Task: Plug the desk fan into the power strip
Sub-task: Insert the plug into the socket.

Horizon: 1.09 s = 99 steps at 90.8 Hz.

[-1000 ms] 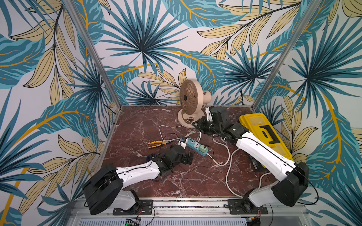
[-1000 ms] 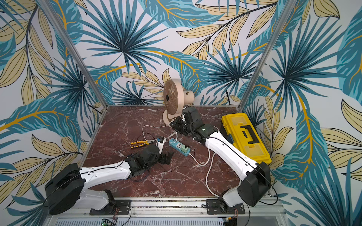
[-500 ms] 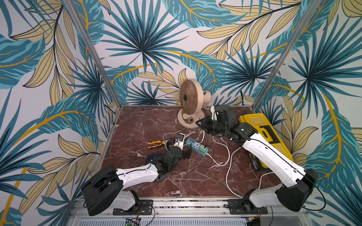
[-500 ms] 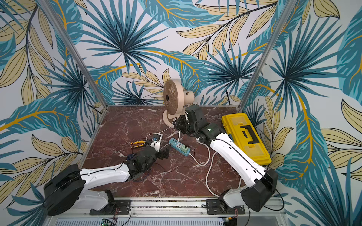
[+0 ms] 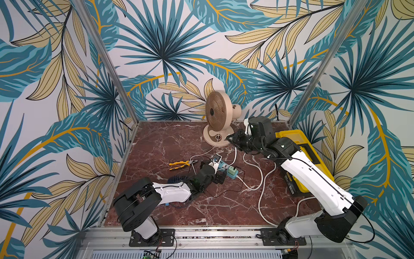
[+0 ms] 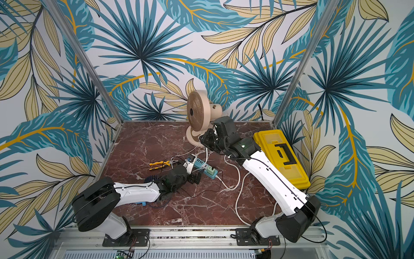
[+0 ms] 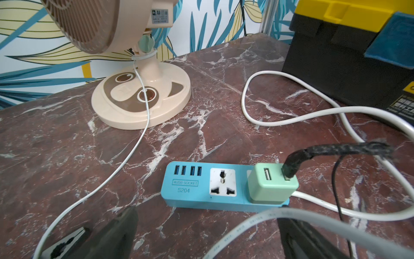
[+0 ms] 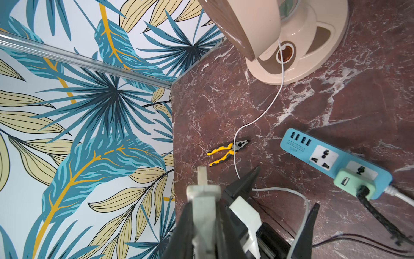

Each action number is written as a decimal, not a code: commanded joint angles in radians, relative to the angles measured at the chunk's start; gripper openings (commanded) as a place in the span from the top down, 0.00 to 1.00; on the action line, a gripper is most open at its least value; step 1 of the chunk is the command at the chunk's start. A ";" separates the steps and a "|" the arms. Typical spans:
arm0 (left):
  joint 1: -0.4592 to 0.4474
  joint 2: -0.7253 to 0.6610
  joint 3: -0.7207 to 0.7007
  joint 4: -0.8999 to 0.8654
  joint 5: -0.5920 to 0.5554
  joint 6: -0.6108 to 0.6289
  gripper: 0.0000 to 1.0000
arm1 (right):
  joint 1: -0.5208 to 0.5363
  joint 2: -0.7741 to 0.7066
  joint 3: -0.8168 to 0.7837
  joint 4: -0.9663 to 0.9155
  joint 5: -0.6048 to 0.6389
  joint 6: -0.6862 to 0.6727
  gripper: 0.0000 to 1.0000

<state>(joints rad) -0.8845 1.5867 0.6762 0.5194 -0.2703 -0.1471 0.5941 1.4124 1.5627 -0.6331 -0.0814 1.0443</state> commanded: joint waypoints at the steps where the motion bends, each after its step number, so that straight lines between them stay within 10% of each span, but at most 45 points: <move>1: 0.007 0.012 0.025 0.004 0.057 -0.002 0.00 | -0.005 -0.015 0.025 -0.028 0.016 -0.020 1.00; 25: 0.062 0.113 0.122 -0.067 0.096 -0.039 0.17 | -0.007 -0.021 0.041 -0.045 0.002 -0.018 1.00; 56: 0.066 -0.081 0.105 -0.186 0.069 -0.047 0.98 | -0.030 0.028 0.002 -0.160 0.050 -0.139 1.00; 99: 0.076 -0.407 0.096 -0.469 0.125 -0.075 1.00 | -0.024 0.509 0.412 -0.701 0.046 -0.883 1.00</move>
<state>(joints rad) -0.8162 1.1820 0.7601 0.1329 -0.1768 -0.2020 0.5648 1.8248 1.8618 -1.0744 -0.0486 0.4206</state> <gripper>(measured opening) 0.075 0.157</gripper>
